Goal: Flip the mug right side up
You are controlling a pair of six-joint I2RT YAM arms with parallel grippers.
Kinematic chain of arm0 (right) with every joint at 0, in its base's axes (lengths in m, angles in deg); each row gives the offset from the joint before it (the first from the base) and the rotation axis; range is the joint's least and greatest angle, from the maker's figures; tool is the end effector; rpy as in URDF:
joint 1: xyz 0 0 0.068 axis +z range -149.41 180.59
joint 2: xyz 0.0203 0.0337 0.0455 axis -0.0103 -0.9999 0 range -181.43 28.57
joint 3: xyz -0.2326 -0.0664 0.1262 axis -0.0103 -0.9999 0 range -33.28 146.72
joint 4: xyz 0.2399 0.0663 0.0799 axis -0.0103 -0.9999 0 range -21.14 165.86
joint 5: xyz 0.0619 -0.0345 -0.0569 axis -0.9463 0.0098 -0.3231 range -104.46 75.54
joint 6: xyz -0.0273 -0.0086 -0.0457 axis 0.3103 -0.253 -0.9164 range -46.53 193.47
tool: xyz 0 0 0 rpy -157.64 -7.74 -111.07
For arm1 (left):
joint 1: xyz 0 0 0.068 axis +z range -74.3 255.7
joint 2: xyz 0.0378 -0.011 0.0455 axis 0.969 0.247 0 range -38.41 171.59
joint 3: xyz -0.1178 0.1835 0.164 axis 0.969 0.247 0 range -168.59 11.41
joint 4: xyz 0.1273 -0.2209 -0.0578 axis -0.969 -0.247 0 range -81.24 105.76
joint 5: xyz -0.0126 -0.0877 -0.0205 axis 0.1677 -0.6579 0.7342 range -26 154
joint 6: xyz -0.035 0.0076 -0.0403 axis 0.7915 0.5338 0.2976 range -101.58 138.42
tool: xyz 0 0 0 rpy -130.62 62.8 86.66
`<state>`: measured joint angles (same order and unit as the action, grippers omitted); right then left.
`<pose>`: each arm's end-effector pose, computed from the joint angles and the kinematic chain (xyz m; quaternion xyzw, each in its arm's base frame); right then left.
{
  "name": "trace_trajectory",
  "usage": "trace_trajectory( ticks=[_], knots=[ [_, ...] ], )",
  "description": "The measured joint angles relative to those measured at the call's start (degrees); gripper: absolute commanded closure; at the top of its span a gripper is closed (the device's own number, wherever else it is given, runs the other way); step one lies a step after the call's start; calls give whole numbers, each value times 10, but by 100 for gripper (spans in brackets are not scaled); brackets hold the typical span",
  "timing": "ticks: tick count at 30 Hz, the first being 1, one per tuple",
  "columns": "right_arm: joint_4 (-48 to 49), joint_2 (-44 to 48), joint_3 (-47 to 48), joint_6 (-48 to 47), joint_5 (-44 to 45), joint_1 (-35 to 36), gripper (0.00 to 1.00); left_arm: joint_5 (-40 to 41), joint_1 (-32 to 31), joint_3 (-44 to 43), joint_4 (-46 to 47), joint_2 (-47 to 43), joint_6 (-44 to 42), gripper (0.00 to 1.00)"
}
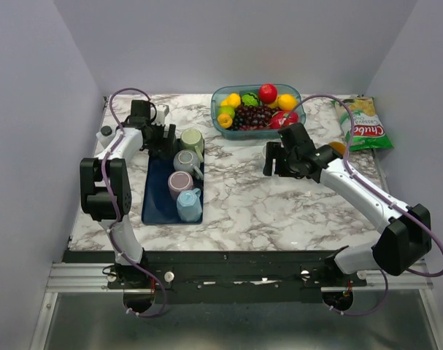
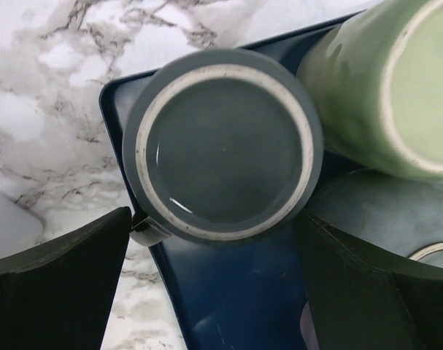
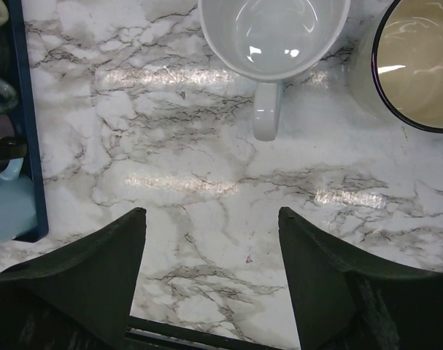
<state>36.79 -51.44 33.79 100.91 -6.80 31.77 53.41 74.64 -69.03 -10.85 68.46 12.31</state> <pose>0.2535 0.1479 0.2910 -0.0090 0.9436 0.1039 0.3141 0.4081 -0.0141 0.2237 0.0883 0.9407 -0.0736 0.3192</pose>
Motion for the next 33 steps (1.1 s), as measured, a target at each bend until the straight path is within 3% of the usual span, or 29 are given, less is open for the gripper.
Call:
trace_trajectory(
  ticks=[7, 16, 17, 20, 24, 33],
  knots=[
    [3, 14, -23, 0, -6, 0, 21, 11, 3, 25, 6, -10, 7, 5],
    [5, 35, -49, 3, -10, 0, 21, 19, 3, 43, 13, -21, 20, 40],
    [5, 37, -50, 4, -10, 0, 21, 19, 3, 43, 14, -21, 21, 47],
    [5, 43, -54, 7, -10, 0, 21, 19, 3, 43, 14, -21, 22, 55],
    [4, 50, -56, 12, -10, 0, 24, 18, 3, 43, 15, -21, 25, 58],
    [4, 51, -56, 16, -10, 0, 24, 19, 3, 43, 20, -20, 40, 56]
  ],
)
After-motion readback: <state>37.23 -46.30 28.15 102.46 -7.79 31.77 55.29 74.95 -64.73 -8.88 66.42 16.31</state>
